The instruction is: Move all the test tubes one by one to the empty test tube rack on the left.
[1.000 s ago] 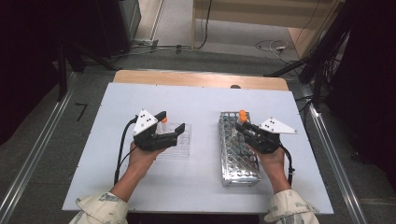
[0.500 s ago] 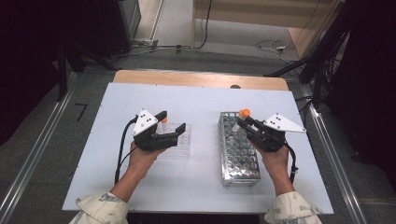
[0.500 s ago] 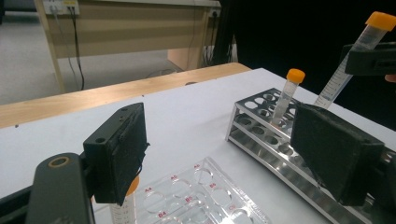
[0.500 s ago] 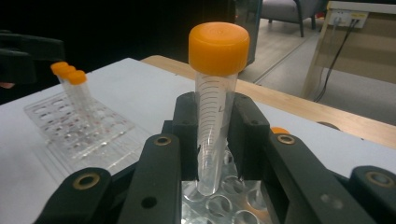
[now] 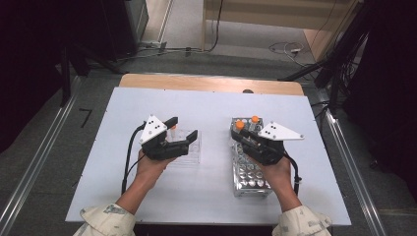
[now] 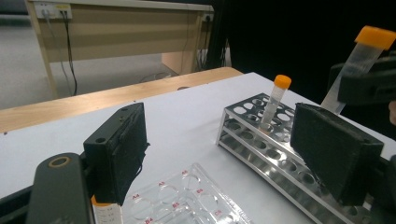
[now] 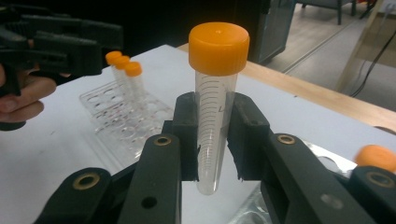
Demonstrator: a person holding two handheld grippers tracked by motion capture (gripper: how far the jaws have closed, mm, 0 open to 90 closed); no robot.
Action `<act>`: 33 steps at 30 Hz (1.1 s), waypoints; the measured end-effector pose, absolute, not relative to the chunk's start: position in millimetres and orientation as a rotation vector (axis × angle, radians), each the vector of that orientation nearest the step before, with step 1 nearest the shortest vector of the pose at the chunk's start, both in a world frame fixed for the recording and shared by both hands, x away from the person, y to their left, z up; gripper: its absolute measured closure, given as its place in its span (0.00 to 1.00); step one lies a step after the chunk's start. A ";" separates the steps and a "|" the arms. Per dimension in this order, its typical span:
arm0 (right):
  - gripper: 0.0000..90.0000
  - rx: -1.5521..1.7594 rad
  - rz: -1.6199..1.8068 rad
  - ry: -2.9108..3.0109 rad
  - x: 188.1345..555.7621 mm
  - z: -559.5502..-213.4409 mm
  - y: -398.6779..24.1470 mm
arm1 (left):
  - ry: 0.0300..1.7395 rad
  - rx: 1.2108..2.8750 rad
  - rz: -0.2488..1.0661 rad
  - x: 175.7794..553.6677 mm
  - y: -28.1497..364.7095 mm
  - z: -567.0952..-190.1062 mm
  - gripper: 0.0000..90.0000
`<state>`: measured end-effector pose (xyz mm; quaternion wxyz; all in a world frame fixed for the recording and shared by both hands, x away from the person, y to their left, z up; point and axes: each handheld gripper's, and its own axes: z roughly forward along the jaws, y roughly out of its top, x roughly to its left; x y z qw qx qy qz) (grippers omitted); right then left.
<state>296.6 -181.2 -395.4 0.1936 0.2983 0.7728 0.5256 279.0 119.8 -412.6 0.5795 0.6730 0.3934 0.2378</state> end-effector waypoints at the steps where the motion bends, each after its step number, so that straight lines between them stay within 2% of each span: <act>1: 0.80 0.832 1.471 2.181 295.5 -396.4 -177.8 | 0.917 1.575 0.554 278.5 119.1 -412.0 0.21; 16: 0.80 0.782 1.403 2.298 286.8 -409.0 -142.5 | 0.841 1.602 0.505 267.8 101.4 -405.3 0.23; 25: 0.80 0.744 1.372 2.338 283.4 -412.8 -127.6 | 0.789 1.625 0.440 263.4 90.7 -405.4 0.30; 33: 0.80 0.710 1.367 2.365 279.2 -414.0 -120.0 | 0.739 1.649 0.410 260.0 82.7 -407.0 0.49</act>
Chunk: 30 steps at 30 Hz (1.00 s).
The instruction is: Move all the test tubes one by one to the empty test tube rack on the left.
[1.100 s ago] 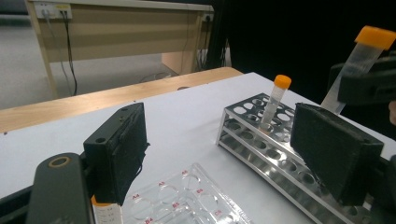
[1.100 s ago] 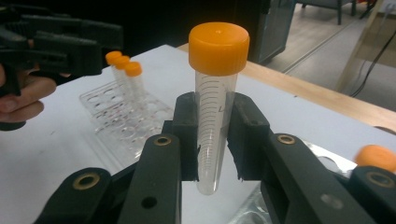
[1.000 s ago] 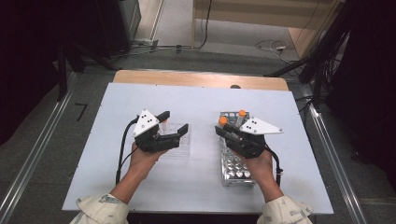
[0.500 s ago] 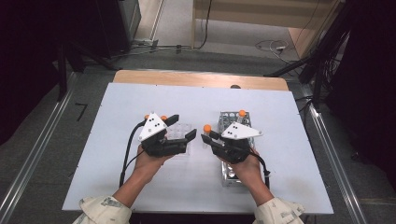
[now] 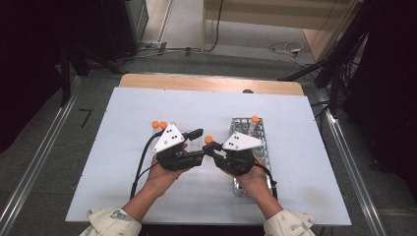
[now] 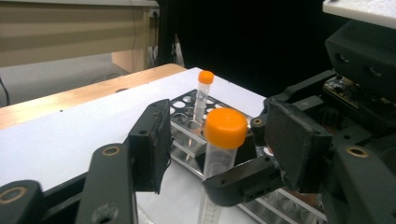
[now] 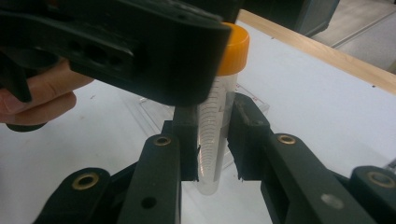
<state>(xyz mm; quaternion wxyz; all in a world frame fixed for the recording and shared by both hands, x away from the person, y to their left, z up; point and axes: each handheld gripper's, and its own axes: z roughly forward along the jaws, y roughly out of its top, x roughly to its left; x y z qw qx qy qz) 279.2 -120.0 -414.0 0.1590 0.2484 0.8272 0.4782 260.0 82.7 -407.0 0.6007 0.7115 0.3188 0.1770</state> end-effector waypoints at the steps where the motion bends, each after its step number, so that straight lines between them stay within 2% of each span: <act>1: 0.80 0.706 1.368 2.367 278.9 -414.2 -119.4 | 0.732 1.652 0.409 259.7 82.2 -407.3 0.54; 4: 0.79 0.701 1.373 2.369 278.4 -414.4 -118.4 | 0.722 1.660 0.405 259.0 80.9 -408.3 0.63; 10: 0.80 0.704 1.378 2.373 278.3 -414.4 -118.4 | 0.724 1.660 0.408 259.2 80.8 -409.3 0.73; 18: 0.78 0.704 1.383 2.377 279.0 -414.8 -118.7 | 0.730 1.658 0.413 259.9 80.8 -409.7 0.76; 21: 0.59 0.720 1.407 2.383 280.4 -414.2 -119.2 | 0.733 1.654 0.426 260.5 82.8 -408.1 0.77; 23: 0.50 0.752 1.428 2.386 282.1 -413.4 -120.5 | 0.750 1.634 0.442 262.3 86.8 -405.0 0.77; 30: 0.36 0.817 1.456 2.347 287.8 -410.7 -129.6 | 0.864 1.531 0.528 274.4 114.8 -395.9 0.77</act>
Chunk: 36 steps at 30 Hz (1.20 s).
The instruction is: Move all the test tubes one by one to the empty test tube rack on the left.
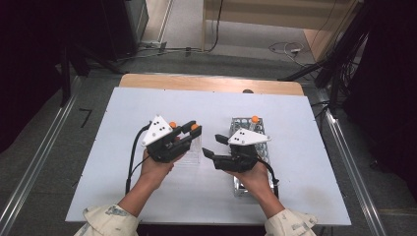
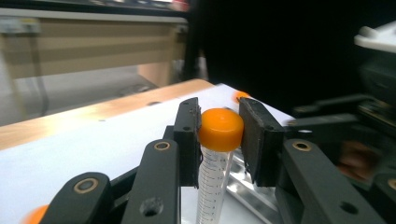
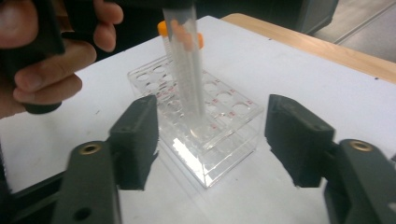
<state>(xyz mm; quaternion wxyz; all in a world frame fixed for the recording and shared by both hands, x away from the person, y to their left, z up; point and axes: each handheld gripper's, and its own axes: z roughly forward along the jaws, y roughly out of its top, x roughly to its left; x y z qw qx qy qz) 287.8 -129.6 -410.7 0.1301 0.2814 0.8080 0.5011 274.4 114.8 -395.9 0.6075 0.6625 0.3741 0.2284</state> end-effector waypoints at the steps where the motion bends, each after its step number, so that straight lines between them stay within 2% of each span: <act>1: 0.35 0.821 1.455 2.343 288.4 -410.6 -130.3 | 0.882 1.523 0.543 276.4 119.0 -395.6 0.77; 6: 0.31 0.822 1.455 2.328 290.0 -410.7 -131.7 | 0.942 1.485 0.613 286.7 134.7 -396.4 0.77; 13: 0.31 0.828 1.452 2.324 290.2 -410.5 -132.1 | 0.981 1.481 0.642 298.8 142.3 -400.8 0.77; 36: 0.32 0.827 1.468 2.316 288.9 -408.1 -135.4 | 1.016 1.584 0.691 312.2 131.6 -426.6 0.77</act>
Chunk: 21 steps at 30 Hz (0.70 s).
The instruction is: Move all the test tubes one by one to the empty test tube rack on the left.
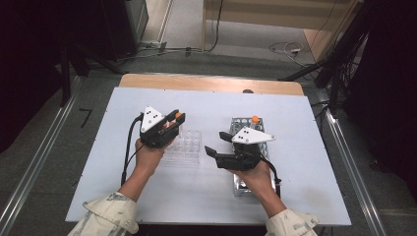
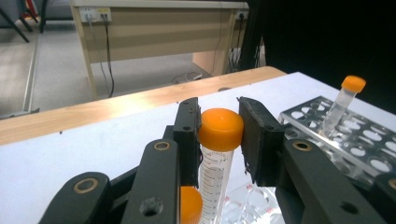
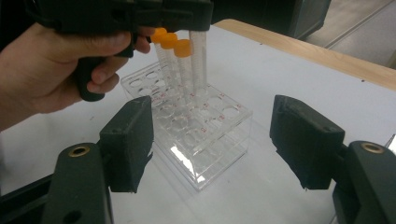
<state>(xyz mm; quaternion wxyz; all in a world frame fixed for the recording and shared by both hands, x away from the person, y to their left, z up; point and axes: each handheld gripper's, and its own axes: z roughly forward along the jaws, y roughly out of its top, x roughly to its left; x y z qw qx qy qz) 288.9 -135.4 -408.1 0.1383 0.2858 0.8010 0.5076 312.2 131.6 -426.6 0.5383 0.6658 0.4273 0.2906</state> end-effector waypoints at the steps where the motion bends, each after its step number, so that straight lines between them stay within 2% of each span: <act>1: 0.32 0.824 1.470 2.315 288.9 -407.8 -135.8 | 1.016 1.584 0.697 311.7 130.8 -428.6 0.77; 14: 0.33 0.832 1.471 2.308 289.3 -407.1 -137.9 | 1.029 1.592 0.724 306.7 129.1 -442.4 0.76; 21: 0.32 0.835 1.467 2.299 290.0 -407.1 -139.5 | 1.021 1.583 0.711 305.8 129.0 -441.3 0.67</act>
